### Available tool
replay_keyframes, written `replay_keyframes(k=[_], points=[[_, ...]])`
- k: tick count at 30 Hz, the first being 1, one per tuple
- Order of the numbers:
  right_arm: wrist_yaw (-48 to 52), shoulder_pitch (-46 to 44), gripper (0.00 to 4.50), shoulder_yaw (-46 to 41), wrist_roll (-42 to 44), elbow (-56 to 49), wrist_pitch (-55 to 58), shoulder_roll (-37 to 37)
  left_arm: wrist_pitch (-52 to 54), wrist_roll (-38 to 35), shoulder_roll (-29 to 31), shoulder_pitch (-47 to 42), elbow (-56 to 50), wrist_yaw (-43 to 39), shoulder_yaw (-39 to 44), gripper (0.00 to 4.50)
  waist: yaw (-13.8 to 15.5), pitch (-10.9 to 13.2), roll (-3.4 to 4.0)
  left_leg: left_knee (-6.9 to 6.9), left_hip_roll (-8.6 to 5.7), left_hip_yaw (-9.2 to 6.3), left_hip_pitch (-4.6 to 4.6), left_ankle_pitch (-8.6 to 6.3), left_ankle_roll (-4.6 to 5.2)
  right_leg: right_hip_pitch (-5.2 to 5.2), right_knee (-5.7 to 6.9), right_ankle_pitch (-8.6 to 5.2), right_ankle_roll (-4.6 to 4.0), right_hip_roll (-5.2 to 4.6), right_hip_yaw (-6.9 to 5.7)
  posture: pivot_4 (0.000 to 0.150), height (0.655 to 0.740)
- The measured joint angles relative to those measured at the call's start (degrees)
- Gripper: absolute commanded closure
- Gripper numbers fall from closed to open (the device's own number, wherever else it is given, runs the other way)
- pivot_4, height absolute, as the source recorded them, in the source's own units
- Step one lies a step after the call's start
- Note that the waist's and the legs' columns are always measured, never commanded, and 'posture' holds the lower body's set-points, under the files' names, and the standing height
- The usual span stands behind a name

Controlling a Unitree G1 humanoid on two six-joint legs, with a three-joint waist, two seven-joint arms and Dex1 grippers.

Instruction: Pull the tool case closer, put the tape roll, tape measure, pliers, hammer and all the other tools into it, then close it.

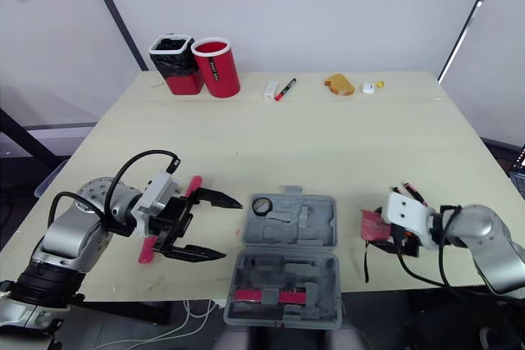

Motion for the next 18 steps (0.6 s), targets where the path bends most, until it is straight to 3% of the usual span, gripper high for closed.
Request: replay_keyframes(k=[7,12,18], points=[[-0.41,-14.32,1.48,12.64,-4.19,-5.46,17.96,2.31,1.55,-0.32,-0.4,0.4,1.42,1.47,3.46,0.0,-0.03,0.0,0.01,-0.01,0.0,0.02,-0.35,0.0,0.0,-0.35,0.01,0.01,-0.01,0.0,0.02,0.15,0.74],[-0.49,-25.37,1.48,23.27,-10.21,-1.24,24.82,7.0,2.01,-0.23,-0.35,1.81,2.12,2.7,4.86,0.0,-0.11,0.0,0.01,-0.04,0.0,0.13,-0.54,0.0,0.0,-0.62,0.03,0.02,-0.02,0.0,0.09,0.15,0.74],[-0.67,-32.19,1.48,31.71,-15.02,6.24,28.09,12.77,2.32,-0.16,0.51,3.23,2.22,3.5,7.51,0.0,-0.1,0.0,0.0,-0.08,0.0,0.14,-0.64,0.0,0.0,-0.74,0.02,0.02,-0.03,-0.01,0.08,0.15,0.74]])
